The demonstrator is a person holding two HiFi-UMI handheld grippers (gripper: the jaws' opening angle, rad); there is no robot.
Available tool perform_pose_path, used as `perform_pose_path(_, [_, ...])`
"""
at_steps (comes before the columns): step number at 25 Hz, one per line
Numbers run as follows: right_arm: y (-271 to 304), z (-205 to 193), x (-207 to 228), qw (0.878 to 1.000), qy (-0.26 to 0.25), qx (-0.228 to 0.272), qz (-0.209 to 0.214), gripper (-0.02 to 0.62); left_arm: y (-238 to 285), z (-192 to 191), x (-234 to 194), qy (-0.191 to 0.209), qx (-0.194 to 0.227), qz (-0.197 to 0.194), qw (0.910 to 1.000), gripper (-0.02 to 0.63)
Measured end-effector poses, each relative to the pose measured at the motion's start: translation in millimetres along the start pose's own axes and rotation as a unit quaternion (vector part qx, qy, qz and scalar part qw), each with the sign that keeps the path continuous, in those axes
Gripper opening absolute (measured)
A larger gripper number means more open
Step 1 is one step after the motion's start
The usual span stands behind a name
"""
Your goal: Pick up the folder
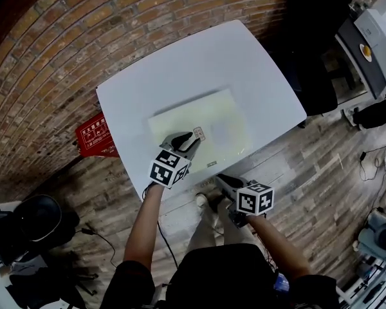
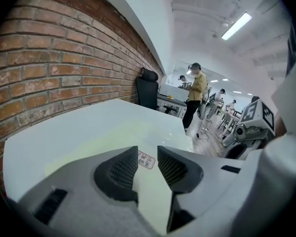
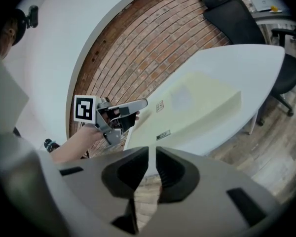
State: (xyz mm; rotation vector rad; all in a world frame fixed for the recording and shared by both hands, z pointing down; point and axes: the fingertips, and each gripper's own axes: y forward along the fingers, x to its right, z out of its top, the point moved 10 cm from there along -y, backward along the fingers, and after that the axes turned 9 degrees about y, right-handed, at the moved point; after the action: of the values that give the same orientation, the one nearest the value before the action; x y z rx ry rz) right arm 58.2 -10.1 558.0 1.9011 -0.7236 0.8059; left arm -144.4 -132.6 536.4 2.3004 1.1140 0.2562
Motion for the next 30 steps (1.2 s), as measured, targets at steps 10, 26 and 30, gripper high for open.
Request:
perform_pose_path(10, [6, 4, 9, 1.0, 0.02, 0.009, -0.001, 0.031, 18, 12, -48, 0.062, -0.029, 0.005, 0.9977, 0.244])
perform_pose_path(26, [17, -3, 13, 0.999, 0.05, 0.007, 0.012, 0.031, 50, 31, -93, 0.132, -0.102, -0.02, 0.9858, 0.344])
perform_pose_path(30, [16, -7, 16, 0.998, 0.061, 0.0, 0.01, 0.031, 51, 27, -94, 0.148, -0.12, -0.026, 0.9813, 0.344])
